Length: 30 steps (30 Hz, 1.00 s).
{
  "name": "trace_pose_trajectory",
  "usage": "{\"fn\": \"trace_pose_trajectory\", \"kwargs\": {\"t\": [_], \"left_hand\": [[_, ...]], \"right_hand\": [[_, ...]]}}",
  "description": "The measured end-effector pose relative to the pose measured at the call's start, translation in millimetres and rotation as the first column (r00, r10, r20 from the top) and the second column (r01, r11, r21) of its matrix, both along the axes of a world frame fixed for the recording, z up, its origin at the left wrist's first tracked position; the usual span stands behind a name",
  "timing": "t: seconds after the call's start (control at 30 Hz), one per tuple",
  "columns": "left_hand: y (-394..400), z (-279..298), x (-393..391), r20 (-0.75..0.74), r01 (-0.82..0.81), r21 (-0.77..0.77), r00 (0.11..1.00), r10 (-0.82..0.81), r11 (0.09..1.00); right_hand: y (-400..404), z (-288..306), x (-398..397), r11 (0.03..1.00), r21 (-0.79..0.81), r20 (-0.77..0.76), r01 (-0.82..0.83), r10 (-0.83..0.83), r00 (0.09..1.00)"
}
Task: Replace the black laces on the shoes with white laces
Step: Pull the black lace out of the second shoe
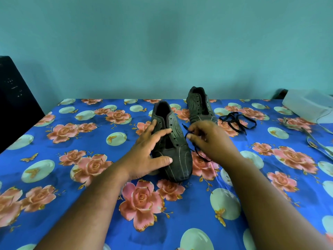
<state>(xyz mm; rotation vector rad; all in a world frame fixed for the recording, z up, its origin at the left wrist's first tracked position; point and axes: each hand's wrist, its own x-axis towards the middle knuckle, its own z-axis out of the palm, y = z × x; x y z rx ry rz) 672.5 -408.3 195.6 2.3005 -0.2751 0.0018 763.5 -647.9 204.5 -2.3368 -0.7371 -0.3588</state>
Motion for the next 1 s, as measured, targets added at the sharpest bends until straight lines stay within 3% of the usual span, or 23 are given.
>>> {"fn": "trace_pose_trajectory", "kwargs": {"t": [0.2, 0.33, 0.47, 0.53, 0.6, 0.7, 0.9, 1.0], "left_hand": [[-1.2, -6.5, 4.4, 0.034, 0.002, -0.045, 0.999, 0.000, 0.999], [0.9, -10.9, 8.4, 0.035, -0.001, -0.050, 0.999, 0.003, 0.999], [-0.1, -12.4, 11.6, 0.032, -0.004, -0.096, 0.999, 0.007, 0.995], [-1.7, -12.1, 12.3, 0.032, -0.006, -0.099, 0.999, 0.009, 0.995], [-1.9, -12.0, 12.1, 0.033, -0.008, -0.115, 0.999, 0.012, 0.993], [-1.5, -13.3, 10.9, 0.029, -0.012, -0.167, 0.999, 0.017, 0.986], [-1.5, -12.6, 9.4, 0.036, 0.002, -0.233, 0.999, 0.007, 0.972], [-5.8, -13.1, 8.2, 0.052, -0.004, -0.230, 0.998, 0.016, 0.973]], "right_hand": [[-4.1, -11.5, -2.4, 0.950, -0.312, -0.080, 0.022, -0.049, 0.996], [-18.5, -0.2, -13.6, 0.915, -0.403, -0.177, 0.009, -0.087, 0.980], [-39.2, 6.2, -31.9, 0.959, -0.283, -0.235, 0.011, -0.080, 0.969], [-45.0, 8.2, -32.5, 0.973, -0.195, -0.128, 0.121, -0.148, 0.981], [-43.4, 8.5, -26.8, 0.948, -0.191, -0.038, 0.255, -0.266, 0.963], [-31.0, 4.2, -19.2, 0.924, -0.215, -0.124, 0.316, -0.346, 0.930], [-26.0, -10.9, -19.2, 0.885, -0.260, -0.040, 0.387, -0.410, 0.911], [-29.4, -8.6, -27.7, 0.886, -0.314, 0.025, 0.341, -0.352, 0.936]]}}
